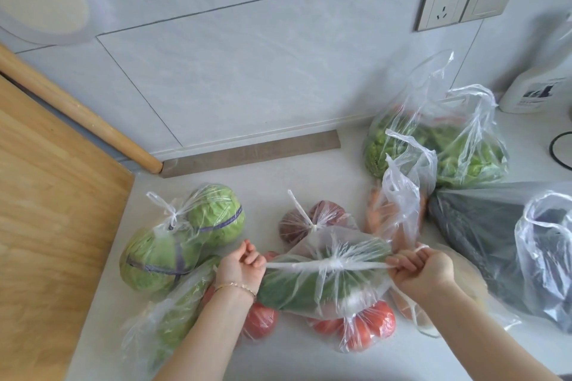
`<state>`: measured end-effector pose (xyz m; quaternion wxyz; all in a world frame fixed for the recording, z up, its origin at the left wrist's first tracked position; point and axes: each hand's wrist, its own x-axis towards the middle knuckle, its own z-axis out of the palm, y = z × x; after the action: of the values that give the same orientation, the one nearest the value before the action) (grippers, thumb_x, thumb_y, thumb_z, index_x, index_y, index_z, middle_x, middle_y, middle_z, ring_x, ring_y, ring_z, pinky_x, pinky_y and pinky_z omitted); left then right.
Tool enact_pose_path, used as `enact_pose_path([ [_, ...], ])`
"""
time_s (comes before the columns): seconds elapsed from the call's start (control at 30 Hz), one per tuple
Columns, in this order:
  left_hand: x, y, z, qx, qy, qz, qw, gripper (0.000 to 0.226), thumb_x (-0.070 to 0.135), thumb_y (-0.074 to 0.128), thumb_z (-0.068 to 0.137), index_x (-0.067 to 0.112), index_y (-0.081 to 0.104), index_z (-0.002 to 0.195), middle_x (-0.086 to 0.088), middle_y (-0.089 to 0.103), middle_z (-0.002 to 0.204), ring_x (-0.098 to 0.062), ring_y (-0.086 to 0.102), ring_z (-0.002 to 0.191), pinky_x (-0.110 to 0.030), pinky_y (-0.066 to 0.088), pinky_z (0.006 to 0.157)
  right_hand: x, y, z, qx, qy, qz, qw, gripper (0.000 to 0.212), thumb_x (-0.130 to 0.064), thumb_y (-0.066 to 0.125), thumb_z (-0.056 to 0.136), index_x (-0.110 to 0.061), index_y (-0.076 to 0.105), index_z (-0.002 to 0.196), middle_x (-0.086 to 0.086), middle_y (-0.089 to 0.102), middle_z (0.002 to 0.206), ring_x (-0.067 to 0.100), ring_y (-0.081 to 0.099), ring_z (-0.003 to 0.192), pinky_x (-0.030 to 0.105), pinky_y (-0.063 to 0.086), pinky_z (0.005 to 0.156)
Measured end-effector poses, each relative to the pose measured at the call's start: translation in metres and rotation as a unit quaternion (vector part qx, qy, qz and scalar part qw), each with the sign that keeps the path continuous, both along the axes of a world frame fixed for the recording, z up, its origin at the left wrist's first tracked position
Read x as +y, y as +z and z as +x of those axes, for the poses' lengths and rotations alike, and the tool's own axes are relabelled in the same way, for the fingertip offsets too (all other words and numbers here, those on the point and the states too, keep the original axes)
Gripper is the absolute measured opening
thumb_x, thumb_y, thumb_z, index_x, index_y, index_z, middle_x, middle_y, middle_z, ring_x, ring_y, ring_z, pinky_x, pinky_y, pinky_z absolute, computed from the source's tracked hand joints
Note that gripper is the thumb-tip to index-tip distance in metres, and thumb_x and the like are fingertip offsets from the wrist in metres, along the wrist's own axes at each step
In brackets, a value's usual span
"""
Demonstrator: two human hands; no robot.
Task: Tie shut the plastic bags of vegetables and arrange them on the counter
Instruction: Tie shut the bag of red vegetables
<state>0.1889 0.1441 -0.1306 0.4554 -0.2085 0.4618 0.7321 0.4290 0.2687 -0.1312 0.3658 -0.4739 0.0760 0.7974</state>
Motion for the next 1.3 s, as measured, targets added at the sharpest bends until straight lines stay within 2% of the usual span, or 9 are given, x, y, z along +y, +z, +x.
enact_pose_path([
  [0.13, 0.011, 0.036, 0.017, 0.258, -0.214, -0.003, 0.942, 0.013, 0.007, 0.051, 0.088, 0.018, 0.053, 0.095, -0.003, 0.058, 0.077, 0.0, 0.042, 0.042, -0.011, 0.033, 0.041, 0.008, 0.036, -0.02, -0.06, 0.127, 0.187, 0.972, 0.038, -0.008, 0.033, 0.092, -0.015, 0.033, 0.055, -0.001, 0.034, 0.046, 0.013, 0.035, 0.038, 0.024, 0.041, 0.05],
  [0.27, 0.025, 0.047, 0.049, 0.449, -0.441, 0.0, 0.777, 0.057, 0.021, 0.076, 0.069, 0.043, 0.043, 0.11, 0.001, 0.056, 0.12, -0.008, 0.062, 0.101, -0.026, 0.053, 0.082, -0.009, 0.081, -0.049, -0.098, 0.324, 0.424, 0.84, 0.027, -0.006, 0.042, 0.092, -0.005, 0.063, 0.074, 0.004, 0.063, 0.067, 0.016, 0.06, 0.066, 0.027, 0.051, 0.071],
  [0.37, 0.038, 0.034, 0.067, 0.495, -0.482, -0.019, 0.723, 0.062, 0.024, 0.075, 0.068, 0.052, 0.038, 0.109, -0.002, 0.063, 0.112, -0.009, 0.063, 0.101, -0.033, 0.051, 0.092, -0.016, 0.084, -0.065, -0.181, 0.389, 0.514, 0.743, 0.021, -0.008, 0.05, 0.091, -0.015, 0.068, 0.085, -0.005, 0.071, 0.084, 0.006, 0.065, 0.081, 0.013, 0.049, 0.076],
  [0.43, 0.041, 0.029, 0.07, 0.478, -0.473, -0.042, 0.739, 0.059, 0.038, 0.073, 0.057, 0.054, 0.042, 0.105, -0.013, 0.067, 0.094, -0.024, 0.066, 0.091, -0.046, 0.053, 0.085, -0.015, 0.074, -0.065, -0.192, 0.406, 0.521, 0.726, 0.018, -0.013, 0.05, 0.092, -0.016, 0.067, 0.096, -0.002, 0.072, 0.098, 0.006, 0.065, 0.093, 0.013, 0.05, 0.08],
  [0.6, 0.042, 0.024, 0.085, 0.434, -0.436, -0.012, 0.789, 0.062, 0.029, 0.077, 0.052, 0.024, 0.048, 0.107, -0.001, 0.063, 0.098, -0.016, 0.063, 0.093, -0.038, 0.053, 0.086, -0.023, 0.055, -0.061, -0.089, 0.279, 0.425, 0.856, 0.015, -0.005, 0.044, 0.094, -0.01, 0.058, 0.094, 0.006, 0.072, 0.101, 0.012, 0.066, 0.094, 0.015, 0.053, 0.08],
  [0.73, 0.04, 0.021, 0.095, 0.41, -0.428, -0.03, 0.805, 0.042, 0.007, 0.069, 0.076, 0.019, 0.048, 0.109, -0.009, 0.06, 0.063, -0.012, 0.049, 0.049, -0.019, 0.043, 0.045, -0.023, 0.051, -0.061, -0.136, 0.214, 0.463, 0.849, 0.023, 0.002, 0.043, 0.092, -0.014, 0.059, 0.088, 0.0, 0.072, 0.093, 0.005, 0.066, 0.086, 0.011, 0.05, 0.075],
  [1.03, 0.044, 0.015, 0.077, 0.373, -0.329, -0.036, 0.867, 0.038, -0.007, 0.052, 0.085, 0.01, 0.04, 0.117, 0.001, 0.067, 0.057, -0.006, 0.047, 0.04, -0.013, 0.04, 0.042, -0.025, 0.009, -0.02, -0.315, 0.51, 0.595, 0.535, 0.016, -0.021, 0.055, 0.089, -0.021, 0.069, 0.097, -0.018, 0.058, 0.106, -0.001, 0.053, 0.103, 0.016, 0.041, 0.089],
  [1.2, 0.046, 0.011, 0.085, 0.309, -0.183, -0.071, 0.931, 0.042, 0.011, 0.06, 0.081, 0.003, 0.043, 0.119, -0.007, 0.059, 0.07, -0.018, 0.053, 0.058, -0.03, 0.044, 0.06, -0.048, 0.017, -0.047, -0.255, 0.382, 0.62, 0.636, 0.021, -0.026, 0.056, 0.086, -0.035, 0.066, 0.07, -0.018, 0.065, 0.071, 0.0, 0.059, 0.074, 0.01, 0.042, 0.072],
  [1.3, 0.039, 0.013, 0.087, 0.285, -0.134, -0.048, 0.948, 0.04, 0.014, 0.05, 0.088, 0.007, 0.041, 0.126, 0.0, 0.052, 0.059, -0.013, 0.045, 0.051, -0.02, 0.04, 0.045, -0.054, 0.015, -0.063, -0.313, 0.388, 0.564, 0.658, 0.04, -0.018, 0.054, 0.09, -0.036, 0.058, 0.054, -0.016, 0.058, 0.053, 0.0, 0.051, 0.054, 0.018, 0.041, 0.059],
])
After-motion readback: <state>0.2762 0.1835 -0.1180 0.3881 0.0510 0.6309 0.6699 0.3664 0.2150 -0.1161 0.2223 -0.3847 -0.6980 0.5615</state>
